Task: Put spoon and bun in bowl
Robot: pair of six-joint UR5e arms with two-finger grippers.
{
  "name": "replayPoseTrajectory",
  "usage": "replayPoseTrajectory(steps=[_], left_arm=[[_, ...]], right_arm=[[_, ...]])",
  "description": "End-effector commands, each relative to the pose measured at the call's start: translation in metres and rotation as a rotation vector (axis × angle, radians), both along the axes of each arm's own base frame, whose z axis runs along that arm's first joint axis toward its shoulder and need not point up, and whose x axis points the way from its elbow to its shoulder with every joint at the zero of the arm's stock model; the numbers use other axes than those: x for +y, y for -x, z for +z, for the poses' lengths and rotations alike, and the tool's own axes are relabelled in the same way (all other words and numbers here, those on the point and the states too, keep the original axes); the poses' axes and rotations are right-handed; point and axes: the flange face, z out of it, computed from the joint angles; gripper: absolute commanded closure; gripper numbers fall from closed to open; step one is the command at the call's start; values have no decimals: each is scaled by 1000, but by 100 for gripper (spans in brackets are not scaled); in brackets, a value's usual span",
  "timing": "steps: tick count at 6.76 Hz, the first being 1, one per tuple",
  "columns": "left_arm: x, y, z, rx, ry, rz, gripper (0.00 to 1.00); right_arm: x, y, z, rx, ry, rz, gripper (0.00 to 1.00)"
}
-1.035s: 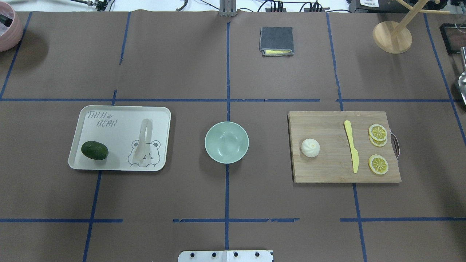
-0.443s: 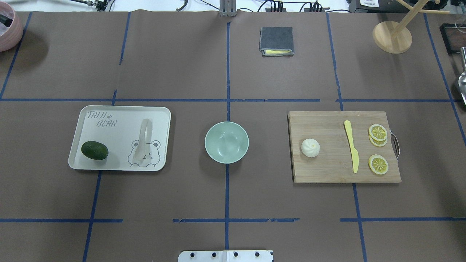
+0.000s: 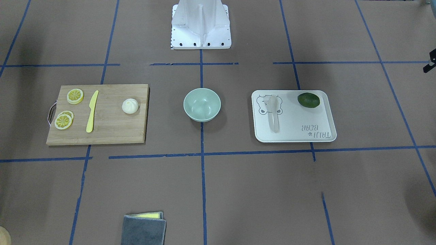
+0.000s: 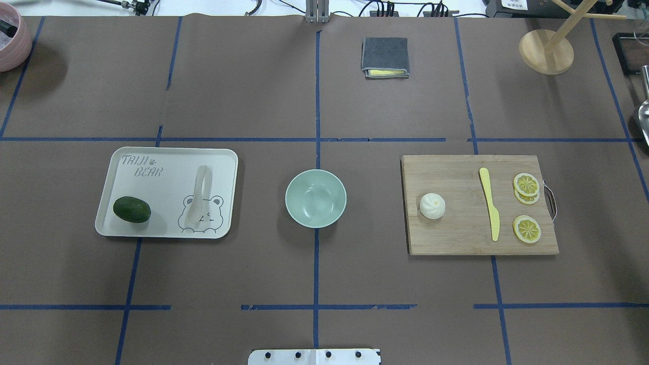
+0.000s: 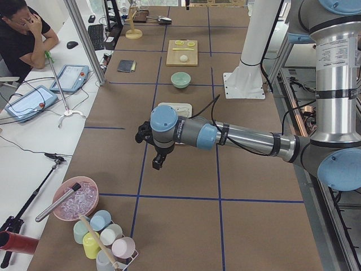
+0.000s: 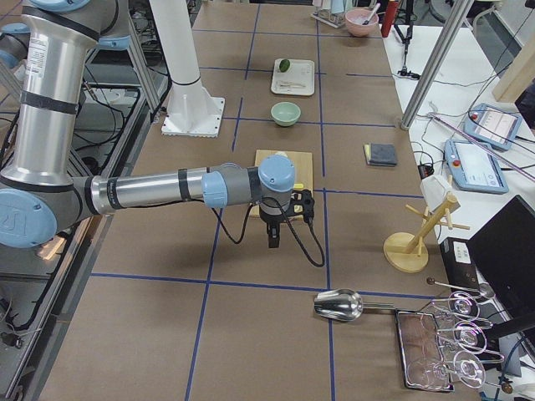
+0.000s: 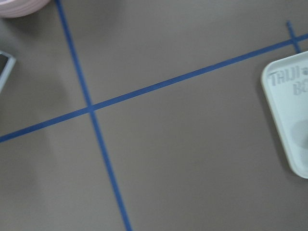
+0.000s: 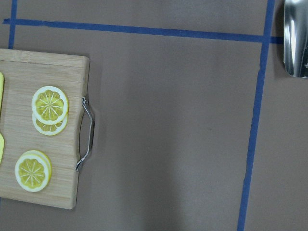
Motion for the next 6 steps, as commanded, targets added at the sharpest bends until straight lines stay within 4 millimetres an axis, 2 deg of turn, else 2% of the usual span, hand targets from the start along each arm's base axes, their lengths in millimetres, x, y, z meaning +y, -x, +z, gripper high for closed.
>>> replayPoseTrajectory(steps=[1,2,3,4,5,6], left_arm=[[-8,-87,-60,135,40,-23,0],[-3,-147,-85,156,87,-49,0],[-8,-203,-117,152,156,-111,0],[-4,-258,-139,141,185,-131,0],[10,-325,-151,99,242,-209,0],[4,-374,-165,35,243,-244,0]], right_arm=[[-2,6,-4,-10,-34,-12,0],[-2,12,-7,-14,-55,-26,0],[-3,15,-10,-17,-84,-35,0],[-4,16,-12,-22,-108,-36,0],[-4,16,-11,-21,-114,-38,0],[-5,16,-4,-17,-101,-36,0]])
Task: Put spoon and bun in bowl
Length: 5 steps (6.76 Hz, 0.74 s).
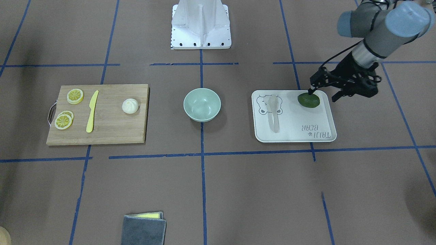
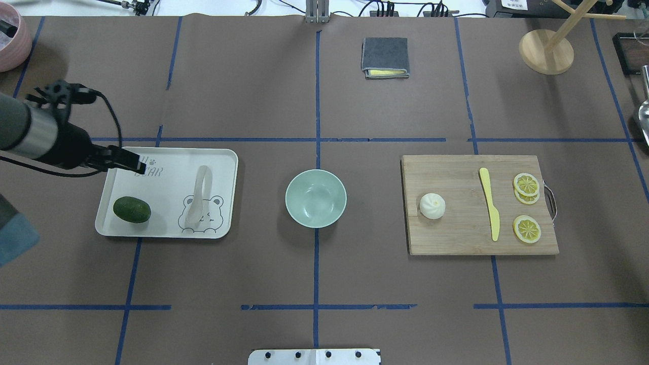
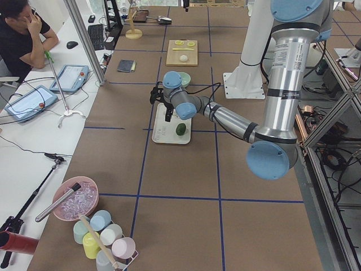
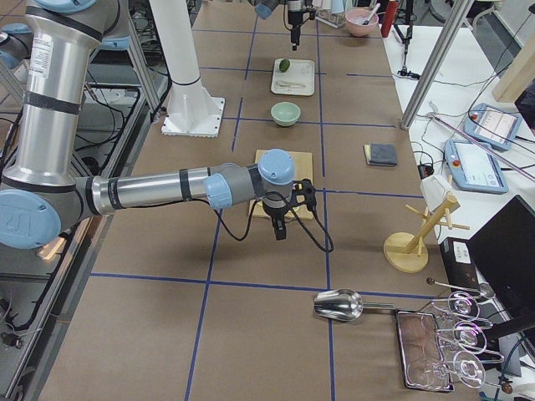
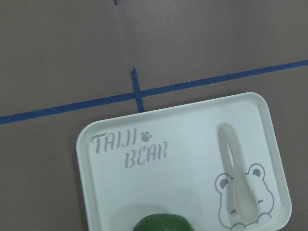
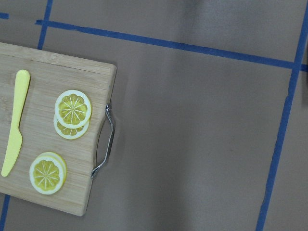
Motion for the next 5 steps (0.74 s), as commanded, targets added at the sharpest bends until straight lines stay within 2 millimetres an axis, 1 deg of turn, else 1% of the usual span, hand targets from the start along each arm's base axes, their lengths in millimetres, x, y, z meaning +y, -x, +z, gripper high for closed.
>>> replayPoseTrajectory(steps=[1,2,3,5], left_arm=[[-7,-103,-30,-116,44,-36,0],[-2,-122,-33,-135,40,-3,9],[-2,-126,-24,-148,46,1,11],[-4,-130,-20,-159,30,19,12]], right_arm=[[-1,0,11,4,13,-4,0],[-1,1,10,2,9,-6,0],[-2,1,10,2,7,-7,0],[-1,2,13,-4,17,-3,0]])
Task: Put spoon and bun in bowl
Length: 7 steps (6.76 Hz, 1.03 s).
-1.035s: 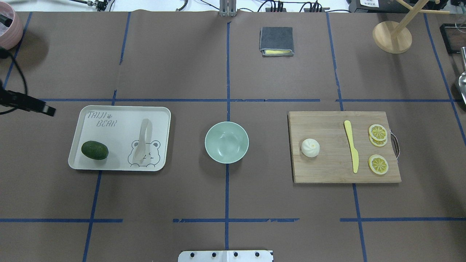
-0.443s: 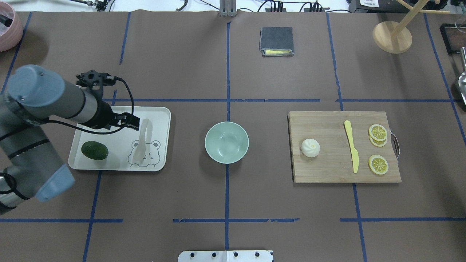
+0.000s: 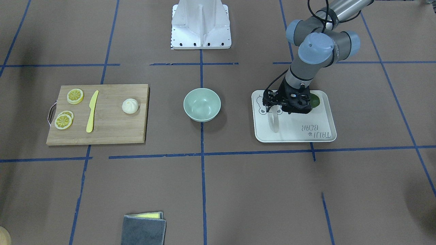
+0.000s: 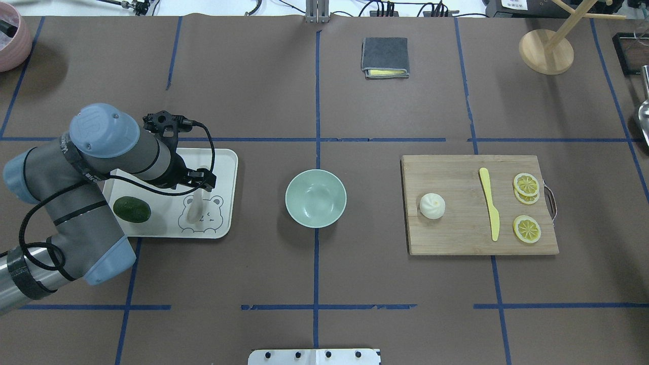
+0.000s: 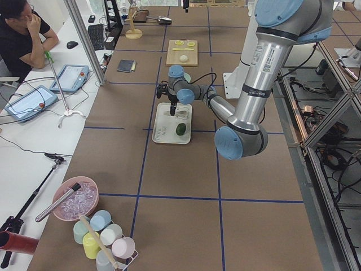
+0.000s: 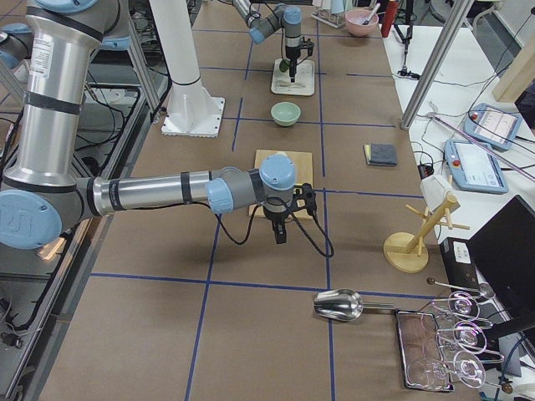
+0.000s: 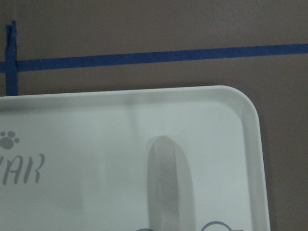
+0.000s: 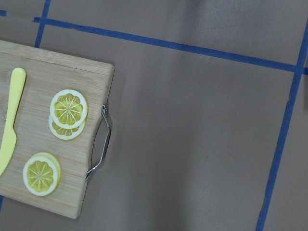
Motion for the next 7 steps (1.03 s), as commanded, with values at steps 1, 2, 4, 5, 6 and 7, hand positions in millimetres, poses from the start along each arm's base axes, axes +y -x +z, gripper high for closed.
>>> replayPoseTrajectory(steps=[1,2,4,5,6,7], left_arm=[[-7,-12,9,-16,-3,14,13],[-11,-17,13,-21,1,14,13],[-12,-18,15,-23,3,14,30],[-12,-19,15,-24,5,15,46],[-13,-20,12,-19,2,14,70],[-13,-20,10,-16,0,14,82]], right_arm=[[0,2,5,-2,14,-4,0],[1,3,7,-2,17,-7,0],[0,4,6,-2,15,-7,0],[1,3,7,-2,18,-6,0],[1,4,6,-7,19,-8,0],[1,4,6,-9,19,-8,0]])
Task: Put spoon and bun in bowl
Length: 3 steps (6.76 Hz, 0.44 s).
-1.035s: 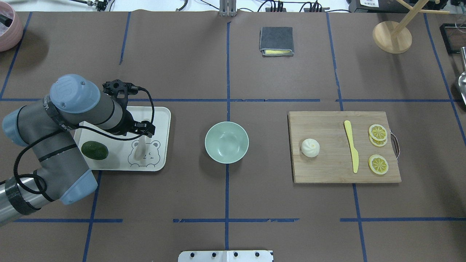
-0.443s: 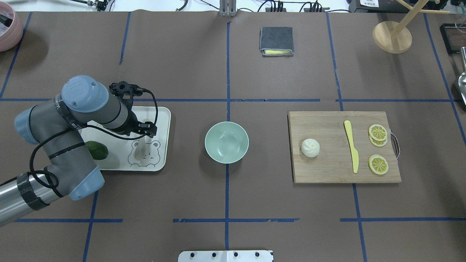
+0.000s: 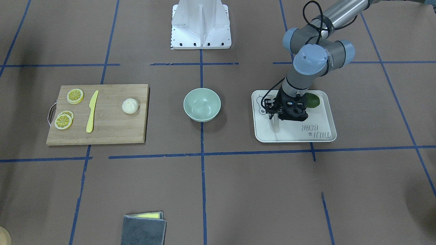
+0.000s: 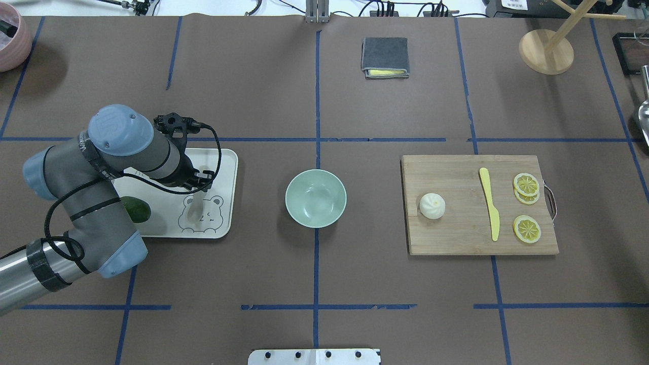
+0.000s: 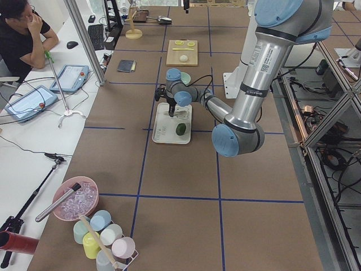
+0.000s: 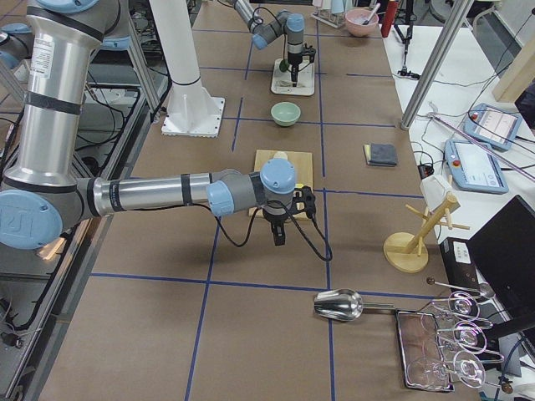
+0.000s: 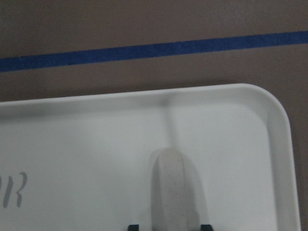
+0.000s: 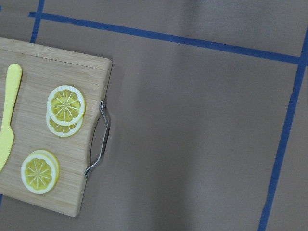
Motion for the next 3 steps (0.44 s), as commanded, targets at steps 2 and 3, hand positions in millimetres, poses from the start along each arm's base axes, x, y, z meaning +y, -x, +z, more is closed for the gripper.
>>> replayPoseTrajectory(steps=[2,3], left_arm=[[0,-1,-10,15,6,-7,100],[-5,3,-24,34,0,-23,100]], right_arm=[[1,1,-3,-23,4,-5,0],[2,3,-4,-44,6,-11,0]])
